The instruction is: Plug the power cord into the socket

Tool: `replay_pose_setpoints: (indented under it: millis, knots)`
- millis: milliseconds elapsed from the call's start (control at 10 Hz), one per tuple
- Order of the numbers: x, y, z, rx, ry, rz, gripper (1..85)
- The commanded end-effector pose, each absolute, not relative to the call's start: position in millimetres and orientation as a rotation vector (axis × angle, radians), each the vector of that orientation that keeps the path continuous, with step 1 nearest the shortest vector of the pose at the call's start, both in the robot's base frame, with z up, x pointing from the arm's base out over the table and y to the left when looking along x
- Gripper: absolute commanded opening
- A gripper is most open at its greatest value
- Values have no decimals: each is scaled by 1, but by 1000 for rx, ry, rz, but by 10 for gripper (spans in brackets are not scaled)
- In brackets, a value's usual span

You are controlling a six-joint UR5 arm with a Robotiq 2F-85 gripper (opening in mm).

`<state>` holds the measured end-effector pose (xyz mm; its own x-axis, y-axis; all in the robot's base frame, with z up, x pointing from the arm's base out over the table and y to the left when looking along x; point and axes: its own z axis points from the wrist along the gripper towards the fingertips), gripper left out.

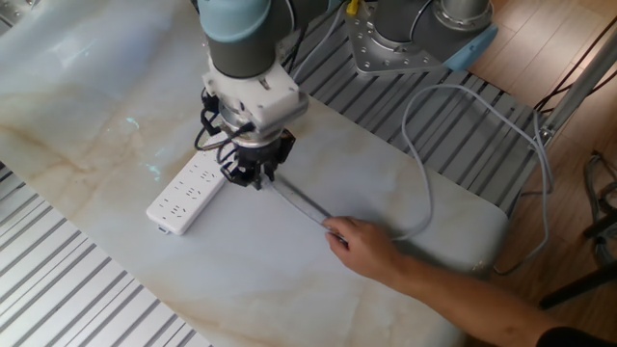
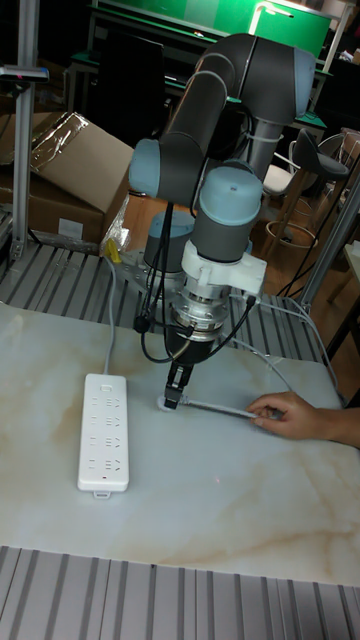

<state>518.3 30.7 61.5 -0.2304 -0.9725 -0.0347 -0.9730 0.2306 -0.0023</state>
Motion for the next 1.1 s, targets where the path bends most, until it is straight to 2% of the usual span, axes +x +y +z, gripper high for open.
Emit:
replay_pose_setpoints:
  millis: [0,100,200,400,600,1000]
  knots:
    - [534,15,84,-1878,2466,-31,10]
    - [536,5,88,-1873,2493,-70,10]
    - [525,-5,94,-1939,2528,-27,10]
    - [528,-10,99,-2100,2416,6,10]
    - [541,-7,95,-2178,2279,-23,10]
    - [551,0,83,-2268,2094,18,10]
